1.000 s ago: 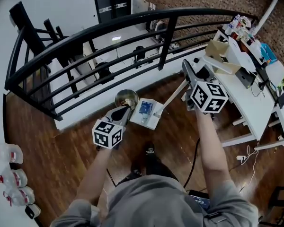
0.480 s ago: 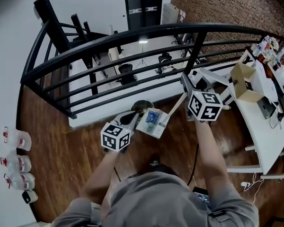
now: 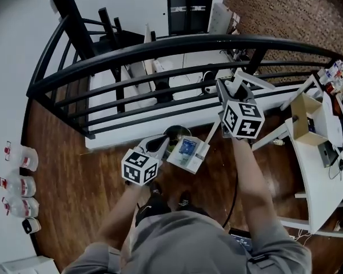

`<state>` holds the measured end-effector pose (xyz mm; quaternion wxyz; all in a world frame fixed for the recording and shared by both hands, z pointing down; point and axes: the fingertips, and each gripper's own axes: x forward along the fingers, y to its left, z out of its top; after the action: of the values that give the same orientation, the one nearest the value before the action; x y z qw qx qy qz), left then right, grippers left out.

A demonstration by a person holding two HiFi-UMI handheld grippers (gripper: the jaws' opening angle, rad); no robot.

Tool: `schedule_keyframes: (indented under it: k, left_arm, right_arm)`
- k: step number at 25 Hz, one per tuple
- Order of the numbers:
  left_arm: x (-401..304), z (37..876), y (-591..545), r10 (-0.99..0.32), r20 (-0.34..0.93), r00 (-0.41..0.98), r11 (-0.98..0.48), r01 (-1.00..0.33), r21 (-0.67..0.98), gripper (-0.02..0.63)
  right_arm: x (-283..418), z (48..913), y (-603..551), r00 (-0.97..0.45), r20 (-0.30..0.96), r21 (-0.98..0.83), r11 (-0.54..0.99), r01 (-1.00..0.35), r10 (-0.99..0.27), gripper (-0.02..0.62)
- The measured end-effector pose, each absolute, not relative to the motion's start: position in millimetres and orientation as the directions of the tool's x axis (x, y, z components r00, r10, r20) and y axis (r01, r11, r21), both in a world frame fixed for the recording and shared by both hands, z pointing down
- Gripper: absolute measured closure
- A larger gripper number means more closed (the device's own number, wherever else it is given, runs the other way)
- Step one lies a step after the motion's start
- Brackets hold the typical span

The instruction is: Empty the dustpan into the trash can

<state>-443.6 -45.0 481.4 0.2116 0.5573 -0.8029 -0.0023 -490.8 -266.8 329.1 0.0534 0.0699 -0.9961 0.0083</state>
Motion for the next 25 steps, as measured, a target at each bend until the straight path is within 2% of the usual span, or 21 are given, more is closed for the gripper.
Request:
schedule_keyframes:
  k: [14,25]
  left_arm:
    - [-604.7,475.3,-3.7,-0.922,0.264,-0.283,0.357,-0.885,0.3,0.633]
    - [-647.5,487.3,16.0,-0.906,0.277,-0.32,0.404,-0.849,0.34,0.632]
  right_arm:
    - [-690.5,341.4,-209.9,-0.972,0.216,0.103,0.992,-0.075,-0.096,0.407]
    - [-762.9,364.7,-221.0,-0.94,0.316,0.119,0.988,-0.098,-0.131,0.407]
